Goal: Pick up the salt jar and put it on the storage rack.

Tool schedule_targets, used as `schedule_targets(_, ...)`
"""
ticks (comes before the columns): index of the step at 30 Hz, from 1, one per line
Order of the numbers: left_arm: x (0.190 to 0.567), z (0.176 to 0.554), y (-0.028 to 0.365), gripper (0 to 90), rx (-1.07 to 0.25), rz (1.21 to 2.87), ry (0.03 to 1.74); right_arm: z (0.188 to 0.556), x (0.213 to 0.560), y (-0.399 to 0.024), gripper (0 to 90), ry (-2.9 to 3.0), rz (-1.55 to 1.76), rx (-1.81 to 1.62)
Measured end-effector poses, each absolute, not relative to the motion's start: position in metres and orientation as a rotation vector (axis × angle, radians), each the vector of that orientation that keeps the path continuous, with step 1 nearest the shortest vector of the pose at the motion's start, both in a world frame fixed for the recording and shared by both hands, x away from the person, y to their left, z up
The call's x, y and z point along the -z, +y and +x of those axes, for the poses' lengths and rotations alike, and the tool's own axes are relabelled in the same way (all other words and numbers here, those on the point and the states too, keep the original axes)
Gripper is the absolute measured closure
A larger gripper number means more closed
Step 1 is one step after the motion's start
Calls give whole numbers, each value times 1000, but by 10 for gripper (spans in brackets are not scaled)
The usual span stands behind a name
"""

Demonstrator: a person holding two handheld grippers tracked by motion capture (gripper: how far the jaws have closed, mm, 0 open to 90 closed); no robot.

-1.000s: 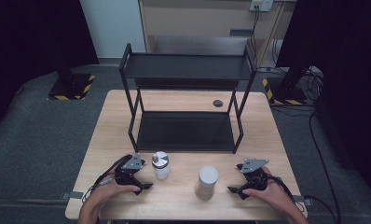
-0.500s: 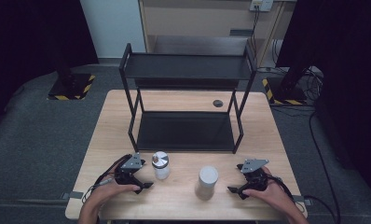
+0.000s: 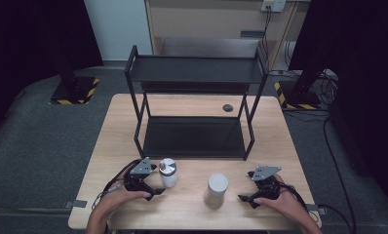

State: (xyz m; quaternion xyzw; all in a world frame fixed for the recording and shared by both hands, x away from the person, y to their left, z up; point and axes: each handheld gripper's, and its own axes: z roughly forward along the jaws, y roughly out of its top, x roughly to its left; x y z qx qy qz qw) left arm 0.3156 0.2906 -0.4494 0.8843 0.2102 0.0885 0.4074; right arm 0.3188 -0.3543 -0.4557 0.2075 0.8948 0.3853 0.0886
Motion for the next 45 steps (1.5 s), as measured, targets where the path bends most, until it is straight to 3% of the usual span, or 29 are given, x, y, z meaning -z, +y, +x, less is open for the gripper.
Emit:
schedule_targets(25,458,324,270,48,-235,2161,492,316,456,-354,14,2657,632,-1143)
schedule_targets(45,462,326,265,225,-233,2127,472,316,456,-353,14,2656,635,-1142)
